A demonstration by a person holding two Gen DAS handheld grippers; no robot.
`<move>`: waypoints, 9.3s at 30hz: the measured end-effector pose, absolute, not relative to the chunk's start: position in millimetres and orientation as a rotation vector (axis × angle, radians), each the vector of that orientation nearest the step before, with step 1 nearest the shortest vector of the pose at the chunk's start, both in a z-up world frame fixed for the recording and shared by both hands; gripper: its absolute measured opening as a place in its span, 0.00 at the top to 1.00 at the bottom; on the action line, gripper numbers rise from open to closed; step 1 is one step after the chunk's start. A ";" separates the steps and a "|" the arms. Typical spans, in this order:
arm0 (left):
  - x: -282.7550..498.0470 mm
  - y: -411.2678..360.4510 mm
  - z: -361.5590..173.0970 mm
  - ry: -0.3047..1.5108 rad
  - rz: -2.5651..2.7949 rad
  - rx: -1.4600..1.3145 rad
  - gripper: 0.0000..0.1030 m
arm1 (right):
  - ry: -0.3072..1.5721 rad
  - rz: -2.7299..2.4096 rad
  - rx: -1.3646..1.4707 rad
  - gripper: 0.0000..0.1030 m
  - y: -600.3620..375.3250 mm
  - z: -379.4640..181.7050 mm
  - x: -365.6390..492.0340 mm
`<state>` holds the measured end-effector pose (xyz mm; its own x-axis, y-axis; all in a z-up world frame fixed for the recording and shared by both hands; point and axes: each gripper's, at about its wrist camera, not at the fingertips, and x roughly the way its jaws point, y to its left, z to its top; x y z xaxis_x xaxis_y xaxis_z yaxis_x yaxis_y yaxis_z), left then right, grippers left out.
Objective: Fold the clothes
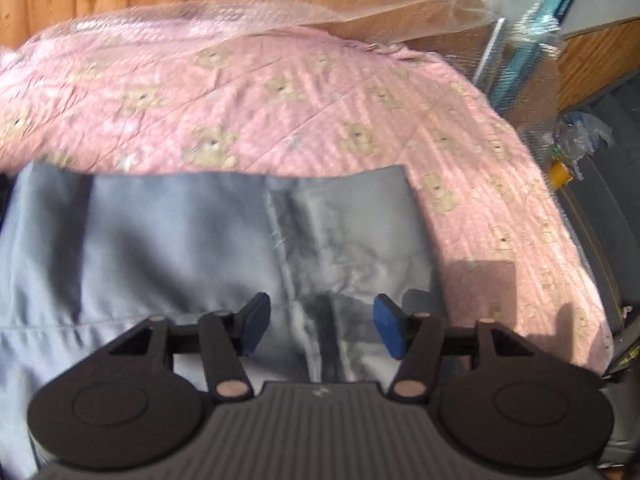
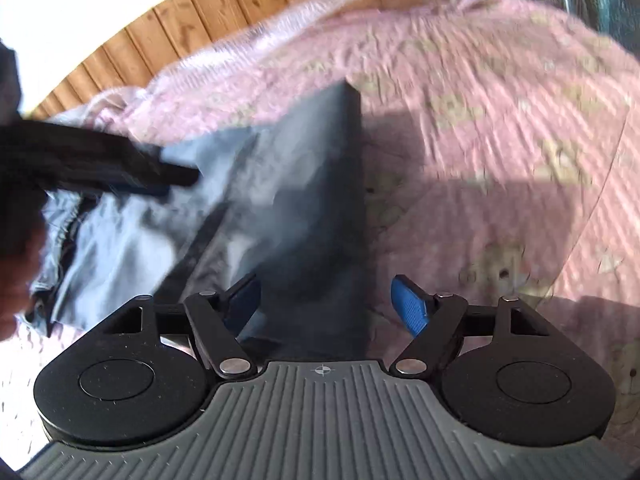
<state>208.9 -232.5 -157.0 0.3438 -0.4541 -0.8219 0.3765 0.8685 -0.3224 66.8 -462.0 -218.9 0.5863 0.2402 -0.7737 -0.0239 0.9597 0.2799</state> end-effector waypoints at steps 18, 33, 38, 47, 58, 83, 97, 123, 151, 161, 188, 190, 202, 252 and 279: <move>224.7 -167.2 -144.8 1.119 -0.590 -0.156 0.86 | 0.591 0.401 0.098 0.71 -384.2 -139.2 32.0; 237.5 -71.4 -203.7 1.138 -0.542 -0.243 0.82 | 0.846 0.532 0.396 0.64 -301.6 -162.6 71.2; 244.0 -62.3 -211.3 1.155 -0.587 -0.347 0.78 | 0.808 0.551 0.395 0.58 -313.5 -137.2 64.8; 242.3 -76.0 -129.0 1.056 -0.662 -0.424 0.90 | 0.858 0.217 0.651 0.55 -405.2 -177.9 97.7; 277.3 -102.1 -32.7 1.027 -0.630 -0.310 0.90 | 1.021 0.561 0.278 0.58 -340.2 -206.5 126.9; 296.3 -165.3 -2.7 1.066 -0.569 -0.067 0.90 | 0.748 0.583 0.389 1.00 -336.1 -177.9 58.6; 270.0 -307.1 -99.0 1.119 -0.668 0.089 0.81 | 0.877 0.276 0.426 0.40 -386.5 -229.0 81.8; 115.5 -75.2 -210.7 1.300 -0.258 -0.444 0.76 | 0.858 0.415 -0.344 0.30 -354.3 -193.9 45.8; 127.6 -85.7 -214.6 1.249 -0.231 -0.522 0.65 | 0.935 0.287 -0.232 0.84 -379.3 -199.1 60.5; 120.9 -84.5 -215.5 1.238 -0.254 -0.522 0.62 | 0.975 -0.286 0.351 0.87 -572.3 -216.7 25.0; 106.8 -79.9 -217.6 1.153 -0.200 -0.637 0.61 | 0.891 0.164 -0.716 0.78 -368.3 -233.3 85.3; 106.2 -78.4 -212.4 1.135 -0.195 -0.636 0.61 | 0.898 0.171 -0.671 0.89 -377.0 -220.2 92.7; 101.4 -63.3 -195.3 1.056 -0.170 -0.693 0.58 | 0.587 0.149 0.101 1.00 -524.9 -4.8 164.5; 188.2 -100.6 -199.6 1.155 -0.705 -0.356 0.53 | 0.627 -0.063 1.138 0.89 -292.9 -264.4 -27.4; 94.3 -132.7 -190.4 0.877 -0.931 0.358 0.47 | 0.581 -0.130 0.985 0.95 -451.8 -184.5 78.9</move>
<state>94.3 -132.7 -190.4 0.2954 -0.5453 -0.7844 0.8157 0.5714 -0.0900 78.9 -451.8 -184.5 0.8415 0.1528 -0.5181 0.3591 0.5582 0.7480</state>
